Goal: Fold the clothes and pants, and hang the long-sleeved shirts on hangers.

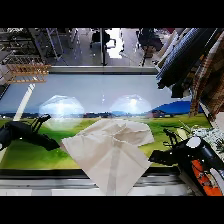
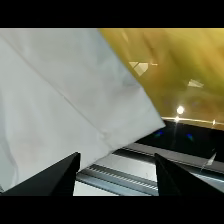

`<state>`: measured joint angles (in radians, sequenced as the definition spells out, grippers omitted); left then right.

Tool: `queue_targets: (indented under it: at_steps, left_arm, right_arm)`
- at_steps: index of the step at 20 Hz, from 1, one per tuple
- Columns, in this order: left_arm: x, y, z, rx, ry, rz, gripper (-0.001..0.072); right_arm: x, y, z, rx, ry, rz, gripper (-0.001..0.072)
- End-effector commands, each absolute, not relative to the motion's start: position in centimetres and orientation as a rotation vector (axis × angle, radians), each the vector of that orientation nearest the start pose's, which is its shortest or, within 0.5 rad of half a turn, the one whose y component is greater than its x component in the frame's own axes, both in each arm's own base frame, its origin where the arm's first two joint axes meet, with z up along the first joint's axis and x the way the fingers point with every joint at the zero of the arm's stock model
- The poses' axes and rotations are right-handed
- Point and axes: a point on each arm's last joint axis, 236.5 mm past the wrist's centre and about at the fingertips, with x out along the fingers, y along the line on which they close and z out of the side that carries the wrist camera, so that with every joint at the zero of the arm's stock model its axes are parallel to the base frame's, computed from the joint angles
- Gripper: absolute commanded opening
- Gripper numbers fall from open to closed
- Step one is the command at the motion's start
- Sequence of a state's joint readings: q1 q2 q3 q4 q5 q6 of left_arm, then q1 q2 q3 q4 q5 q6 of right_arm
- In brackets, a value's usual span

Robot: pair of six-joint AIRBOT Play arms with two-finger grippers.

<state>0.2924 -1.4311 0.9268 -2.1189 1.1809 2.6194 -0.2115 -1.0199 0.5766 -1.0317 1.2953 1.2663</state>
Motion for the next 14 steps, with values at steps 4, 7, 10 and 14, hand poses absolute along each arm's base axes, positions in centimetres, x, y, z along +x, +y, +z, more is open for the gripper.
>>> queue_targets:
  at_steps: [4,7,10,14]
  left_arm:
    - [32.5,-3.9,-10.0,0.121,1.27,-0.866,0.0533]
    - [33.8,-5.2,-10.4,0.195,1.228,-0.86,0.0456]
    - [34.4,-6.9,-10.5,0.253,1.203,-0.88,0.0015]
    - [36.3,-6.5,-8.1,0.295,1.135,-0.851,0.0016]
  right_arm:
    - [20.7,7.0,-9.0,0.613,1.604,0.302,0.0536]
    - [22.0,8.0,-10.2,0.679,1.586,0.34,0.0511]
    - [22.6,8.6,-11.5,0.735,1.591,0.354,0.0405]
    - [27.4,9.2,-9.6,0.759,1.42,0.423,0.0014]
